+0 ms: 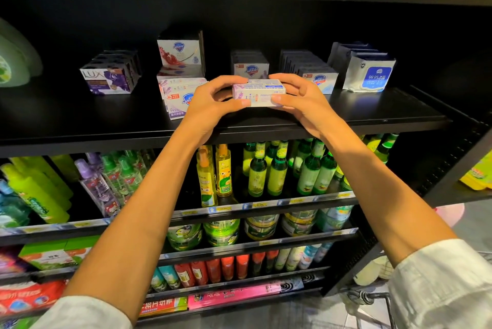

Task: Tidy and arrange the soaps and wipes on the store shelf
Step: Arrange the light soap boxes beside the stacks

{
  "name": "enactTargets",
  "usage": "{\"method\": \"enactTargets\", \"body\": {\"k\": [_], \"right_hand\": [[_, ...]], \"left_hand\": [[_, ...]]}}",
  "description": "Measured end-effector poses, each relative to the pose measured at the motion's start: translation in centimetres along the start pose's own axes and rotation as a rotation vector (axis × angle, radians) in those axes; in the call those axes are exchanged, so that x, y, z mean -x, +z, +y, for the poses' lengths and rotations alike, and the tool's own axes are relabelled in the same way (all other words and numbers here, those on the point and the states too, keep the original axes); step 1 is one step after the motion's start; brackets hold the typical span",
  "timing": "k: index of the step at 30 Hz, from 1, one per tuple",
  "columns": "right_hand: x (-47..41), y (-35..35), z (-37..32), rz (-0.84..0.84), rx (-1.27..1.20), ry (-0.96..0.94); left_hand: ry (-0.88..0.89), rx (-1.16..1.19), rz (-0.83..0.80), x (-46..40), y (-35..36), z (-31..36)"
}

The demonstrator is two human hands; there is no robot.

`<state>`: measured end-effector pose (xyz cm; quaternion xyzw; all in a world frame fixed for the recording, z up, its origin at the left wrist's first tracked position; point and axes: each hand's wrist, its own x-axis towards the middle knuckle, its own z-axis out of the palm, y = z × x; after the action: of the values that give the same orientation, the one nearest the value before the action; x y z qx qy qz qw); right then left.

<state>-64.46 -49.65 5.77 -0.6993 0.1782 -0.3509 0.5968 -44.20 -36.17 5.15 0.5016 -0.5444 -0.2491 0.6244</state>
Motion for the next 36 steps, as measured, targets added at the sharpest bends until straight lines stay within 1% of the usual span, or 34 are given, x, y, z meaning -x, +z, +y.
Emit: {"method": "enactTargets", "body": {"k": [5, 10, 16, 21, 26, 30, 34, 36], "right_hand": [[0.1, -0.1, 0.1, -0.02, 0.001, -0.023], [0.2, -0.2, 0.1, -0.057, 0.045, -0.08], [0.2, -0.2, 0.5, 0.034, 0.065, -0.094], [0.1, 0.1, 0.4, 0.06, 0.021, -0.063], [0.3, 0.3, 0.0, 0.054, -0.007, -0.042], [0.3, 0.2, 0.1, 0.062, 0.027, -0.05], [0.2, 0.2, 0.1, 0.071, 0.077, -0.045], [0.1, 0.3, 0.2, 0.078, 0.11, -0.04]], "left_hand": [[-0.037, 0.024, 0.037, -0.1, 0.1, 0.0], [-0.072, 0.038, 0.04, -0.3, 0.0, -0.2], [-0.09, 0.064, -0.016, -0.2, 0.4, 0.3], [-0.045, 0.029, -0.034, 0.0, 0.1, 0.3], [-0.04, -0.013, 0.024, 0.1, 0.3, 0.4], [-0.069, -0.006, 0.04, 0.2, 0.5, 0.6], [-0.043, -0.073, 0.022, 0.3, 0.5, 0.8], [-0.031, -0.106, 0.043, 0.5, 0.5, 0.9]]}}
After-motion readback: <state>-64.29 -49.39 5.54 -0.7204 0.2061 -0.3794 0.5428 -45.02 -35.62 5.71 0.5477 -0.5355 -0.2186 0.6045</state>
